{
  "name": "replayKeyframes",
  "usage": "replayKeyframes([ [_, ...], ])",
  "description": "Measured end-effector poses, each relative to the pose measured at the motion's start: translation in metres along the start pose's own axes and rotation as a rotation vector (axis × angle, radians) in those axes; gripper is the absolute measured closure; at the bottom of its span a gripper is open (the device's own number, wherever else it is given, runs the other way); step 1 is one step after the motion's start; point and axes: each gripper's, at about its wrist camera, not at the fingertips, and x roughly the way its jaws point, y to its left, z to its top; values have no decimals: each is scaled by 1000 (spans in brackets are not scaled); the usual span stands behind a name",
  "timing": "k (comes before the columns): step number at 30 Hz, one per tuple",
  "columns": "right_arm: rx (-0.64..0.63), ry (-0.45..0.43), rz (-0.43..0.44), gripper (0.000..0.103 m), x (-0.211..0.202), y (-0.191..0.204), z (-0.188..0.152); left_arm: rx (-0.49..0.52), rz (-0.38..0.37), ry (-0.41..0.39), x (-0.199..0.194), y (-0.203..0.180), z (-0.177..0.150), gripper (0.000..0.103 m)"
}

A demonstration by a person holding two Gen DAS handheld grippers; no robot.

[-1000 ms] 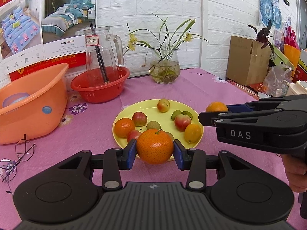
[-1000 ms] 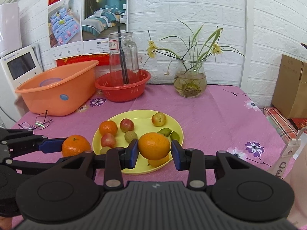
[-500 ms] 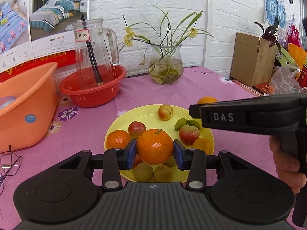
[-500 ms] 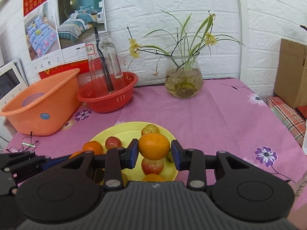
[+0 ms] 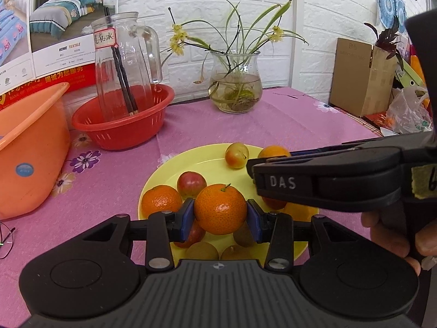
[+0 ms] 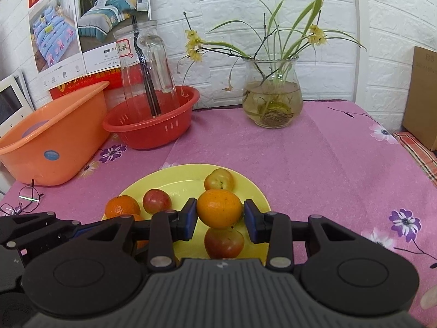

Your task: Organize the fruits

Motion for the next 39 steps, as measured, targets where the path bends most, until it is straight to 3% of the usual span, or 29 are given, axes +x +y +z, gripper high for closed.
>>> replayKeyframes([
  [4, -19, -4, 0, 36, 3, 3, -2, 7, -3, -9, 0, -2, 1, 62],
  [6, -17, -9, -5, 36, 1, 3, -2, 9, 5, -22, -1, -3, 1, 50],
  [11, 11, -26, -11, 36, -9, -1, 0, 26, 21, -35, -8, -8, 1, 46],
  [15, 32, -48, -26, 36, -21, -4, 2, 33, 37, -67, -21, -10, 1, 35],
  [25, 33, -67, -76, 36, -65, 1, -8, -10, 54, -73, -60, -7, -11, 30],
  [34, 11, -63, -75, 36, -116, 22, -39, -57, 146, -83, -107, -4, -32, 29],
  [39, 26, -65, -54, 36, -146, 31, -59, -95, 139, -86, -129, 1, -40, 29],
])
